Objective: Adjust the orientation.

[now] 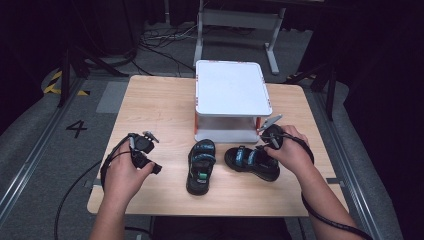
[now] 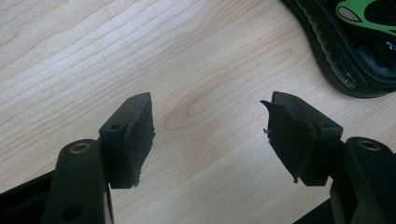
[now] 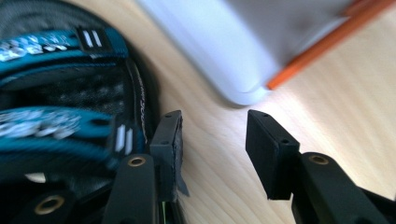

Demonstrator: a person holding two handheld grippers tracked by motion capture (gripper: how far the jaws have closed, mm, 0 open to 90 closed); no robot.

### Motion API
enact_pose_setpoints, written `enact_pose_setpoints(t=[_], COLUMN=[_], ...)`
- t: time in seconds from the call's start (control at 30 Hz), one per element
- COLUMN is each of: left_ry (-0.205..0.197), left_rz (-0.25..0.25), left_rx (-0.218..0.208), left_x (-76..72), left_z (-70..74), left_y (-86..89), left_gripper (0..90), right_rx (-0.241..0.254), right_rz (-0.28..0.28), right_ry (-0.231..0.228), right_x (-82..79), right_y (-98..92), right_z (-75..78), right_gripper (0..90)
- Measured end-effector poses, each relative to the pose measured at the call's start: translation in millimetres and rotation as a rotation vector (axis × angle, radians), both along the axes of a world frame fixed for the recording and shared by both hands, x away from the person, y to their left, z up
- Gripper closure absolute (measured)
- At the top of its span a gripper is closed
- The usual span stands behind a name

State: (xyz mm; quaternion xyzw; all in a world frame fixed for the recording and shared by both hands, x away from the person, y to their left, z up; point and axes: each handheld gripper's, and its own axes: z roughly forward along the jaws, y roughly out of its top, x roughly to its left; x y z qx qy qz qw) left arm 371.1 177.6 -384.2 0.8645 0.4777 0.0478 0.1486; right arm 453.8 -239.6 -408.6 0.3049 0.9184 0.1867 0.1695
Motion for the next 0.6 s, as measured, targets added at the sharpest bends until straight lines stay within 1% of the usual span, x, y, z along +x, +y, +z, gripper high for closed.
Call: enact_pose_setpoints(t=[0.1,0.13,0.2,0.23,0.27,0.3,0.33,0.37,0.4,0.43,0.47,0.5,0.53,0.6], left_ry=[-0.004,0.001,0.003,-0.003,-0.003,0.006,0.008,0.008,0.008,0.015,0.016,0.019,0.019,0.021], left_rz=[-0.007,-0.002,-0.01,-0.022,-0.022,-0.017,-0.029,-0.04,-0.04,-0.043,-0.051,-0.052,-0.06,-0.065], left_rx=[0.014,0.001,0.004,0.021,0.021,0.01,0.016,0.025,0.025,0.019,0.026,0.024,0.023,0.024], left_x=[3.5,4.3,7.0,10.1,10.1,11.6,14.6,16.2,16.2,17.3,18.4,18.9,19.7,20.8], left_z=[0.3,-0.1,0.2,0.4,0.4,-0.6,-1.5,-2.0,-2.0,-3.0,-3.0,-3.3,-3.6,-3.8], left_y=[-0.3,-1.6,-3.4,-5.5,-5.5,-8.6,-12.1,-14.0,-14.0,-17.2,-19.1,-21.1,-22.5,-25.1], left_gripper=[32.4,32.4,32.3,32.2,32.2,32.2,32.2,32.1,32.1,32.1,32.1,32.1,32.1,32.0], right_rx=[0.036,0.044,0.069,0.114,0.138,0.138,0.187,0.188,0.188,0.176,0.139,0.139,0.15,0.139], right_rz=[-0.025,-0.03,-0.037,-0.035,-0.033,-0.033,-0.048,-0.055,-0.055,-0.069,-0.07,-0.07,-0.068,-0.063], right_ry=[-0.03,-0.04,-0.054,-0.046,-0.031,-0.031,0.008,0.015,0.015,0.025,0.042,0.042,0.055,0.062], right_x=[-7.6,-11.8,-23.2,-38.2,-44.0,-44.0,-59.7,-63.9,-63.9,-67.9,-72.9,-72.9,-73.8,-73.7], right_y=[-11.6,-14.8,-21.1,-26.8,-29.0,-29.0,-35.8,-37.4,-37.4,-38.6,-36.8,-36.8,-35.5,-33.1], right_z=[18.2,24.4,35.6,43.5,45.4,45.4,48.6,48.6,48.6,47.6,44.7,44.7,42.9,37.7], right_gripper=[53.6,53.5,53.8,53.8,53.8,53.8,54.9,55.9,55.9,56.3,56.3,56.3,56.3,56.8])
